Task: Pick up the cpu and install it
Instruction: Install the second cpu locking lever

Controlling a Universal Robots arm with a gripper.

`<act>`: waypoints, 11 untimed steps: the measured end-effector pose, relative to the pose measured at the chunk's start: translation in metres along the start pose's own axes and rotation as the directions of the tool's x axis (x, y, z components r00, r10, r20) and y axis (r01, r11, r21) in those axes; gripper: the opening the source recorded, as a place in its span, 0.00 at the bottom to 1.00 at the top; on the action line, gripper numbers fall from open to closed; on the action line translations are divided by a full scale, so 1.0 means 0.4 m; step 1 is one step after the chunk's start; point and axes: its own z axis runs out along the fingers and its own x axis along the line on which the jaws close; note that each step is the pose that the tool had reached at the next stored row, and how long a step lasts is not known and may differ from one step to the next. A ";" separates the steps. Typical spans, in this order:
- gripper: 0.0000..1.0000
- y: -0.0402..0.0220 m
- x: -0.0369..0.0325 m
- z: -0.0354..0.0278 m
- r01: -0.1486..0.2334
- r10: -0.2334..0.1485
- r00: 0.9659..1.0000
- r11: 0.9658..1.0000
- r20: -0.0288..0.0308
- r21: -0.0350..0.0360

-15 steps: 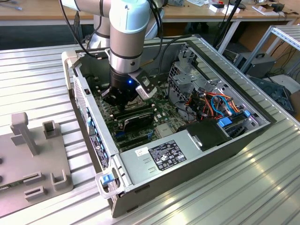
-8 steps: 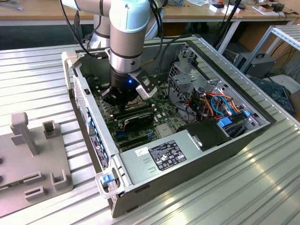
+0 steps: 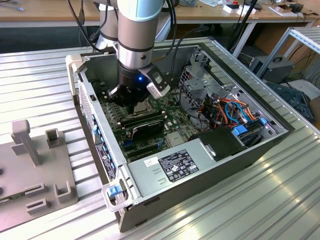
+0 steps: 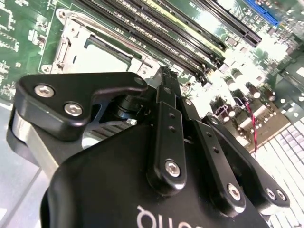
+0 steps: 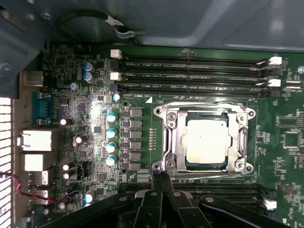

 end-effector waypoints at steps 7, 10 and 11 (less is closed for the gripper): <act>0.11 0.000 -0.001 -0.017 0.000 0.000 1.000 1.000 0.000 0.000; 0.11 0.000 -0.020 -0.017 0.000 0.000 1.000 1.000 0.000 0.000; 0.11 -0.001 -0.032 -0.016 0.000 0.000 1.000 1.000 0.000 0.000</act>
